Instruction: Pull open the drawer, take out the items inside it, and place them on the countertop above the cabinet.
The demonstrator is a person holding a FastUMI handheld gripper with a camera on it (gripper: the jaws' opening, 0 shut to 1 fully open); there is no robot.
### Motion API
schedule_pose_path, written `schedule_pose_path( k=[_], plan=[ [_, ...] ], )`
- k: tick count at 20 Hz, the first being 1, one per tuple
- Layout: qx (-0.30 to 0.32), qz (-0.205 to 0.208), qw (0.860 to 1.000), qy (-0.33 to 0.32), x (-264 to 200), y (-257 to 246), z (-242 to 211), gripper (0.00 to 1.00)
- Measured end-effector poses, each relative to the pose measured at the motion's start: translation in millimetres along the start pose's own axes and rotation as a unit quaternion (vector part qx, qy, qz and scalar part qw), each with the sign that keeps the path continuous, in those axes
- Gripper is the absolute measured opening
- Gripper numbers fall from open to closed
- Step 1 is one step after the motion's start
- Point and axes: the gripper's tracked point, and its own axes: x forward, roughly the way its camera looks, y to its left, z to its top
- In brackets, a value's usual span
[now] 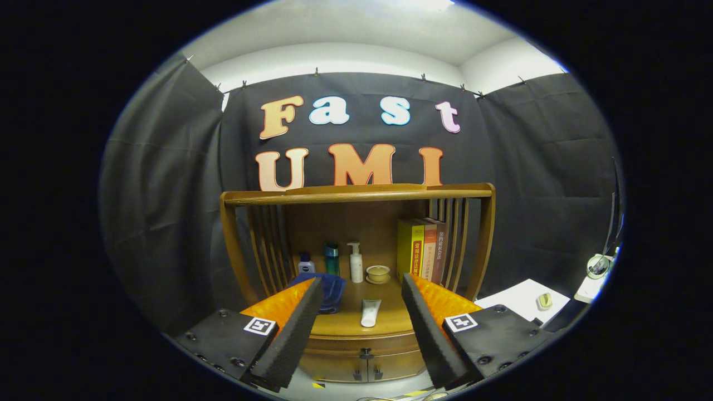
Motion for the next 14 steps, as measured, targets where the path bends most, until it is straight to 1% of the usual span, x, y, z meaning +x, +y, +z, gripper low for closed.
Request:
schedule_pose_path(
  k=[14],
  plan=[
    [-0.010, 0.016, 1.000, -0.002, -7, 22, 1, 0.95]
  ],
)
